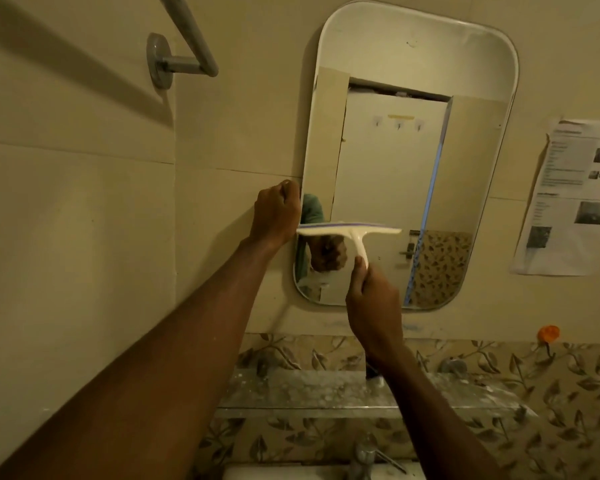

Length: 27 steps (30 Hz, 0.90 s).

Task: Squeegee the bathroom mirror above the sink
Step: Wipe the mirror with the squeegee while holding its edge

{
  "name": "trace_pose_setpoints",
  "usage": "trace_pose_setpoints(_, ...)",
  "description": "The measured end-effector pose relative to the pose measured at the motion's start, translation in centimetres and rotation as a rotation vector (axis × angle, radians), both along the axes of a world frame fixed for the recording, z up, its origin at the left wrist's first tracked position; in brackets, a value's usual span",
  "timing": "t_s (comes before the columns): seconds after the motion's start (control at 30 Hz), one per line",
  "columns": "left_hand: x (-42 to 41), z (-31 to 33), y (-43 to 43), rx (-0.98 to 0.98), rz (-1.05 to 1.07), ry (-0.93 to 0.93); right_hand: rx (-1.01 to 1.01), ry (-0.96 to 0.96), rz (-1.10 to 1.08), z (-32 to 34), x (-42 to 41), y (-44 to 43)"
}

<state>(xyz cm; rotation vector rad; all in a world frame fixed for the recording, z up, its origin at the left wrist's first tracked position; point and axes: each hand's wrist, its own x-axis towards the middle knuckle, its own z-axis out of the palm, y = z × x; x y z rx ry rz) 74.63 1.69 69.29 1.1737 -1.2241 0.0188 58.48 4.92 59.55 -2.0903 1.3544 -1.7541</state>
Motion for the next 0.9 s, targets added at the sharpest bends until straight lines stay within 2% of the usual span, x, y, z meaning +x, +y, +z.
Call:
trace_pose_setpoints(0.07,0.1,-0.1,-0.3,-0.019,0.005,-0.032,0.015,0.002,-0.01,-0.5,0.1,-0.3)
trace_pose_setpoints(0.2,0.2,-0.3,-1.0,-0.038,0.03,-0.086,0.167,-0.032,0.016,-7.7,0.5,0.6)
trace_pose_setpoints(0.3,0.1,-0.3,-1.1,-0.037,0.062,-0.12,0.268,0.033,-0.018,-11.5,0.1,1.3)
trace_pose_setpoints(0.4,0.1,-0.4,-1.1,-0.045,0.084,-0.129,0.214,0.006,-0.014,-10.2,-0.3,1.3)
trace_pose_setpoints(0.5,0.0,-0.3,-1.1,-0.031,0.086,-0.141,0.076,-0.057,-0.01,-5.7,0.0,0.7)
trace_pose_setpoints(0.63,0.2,-0.4,-1.4,-0.047,0.075,-0.11,0.033,-0.05,-0.045,-1.4,0.2,-0.1)
trace_pose_setpoints(0.9,0.2,-0.4,-1.4,-0.038,0.068,-0.116,0.184,0.033,-0.031,-10.1,0.6,1.0)
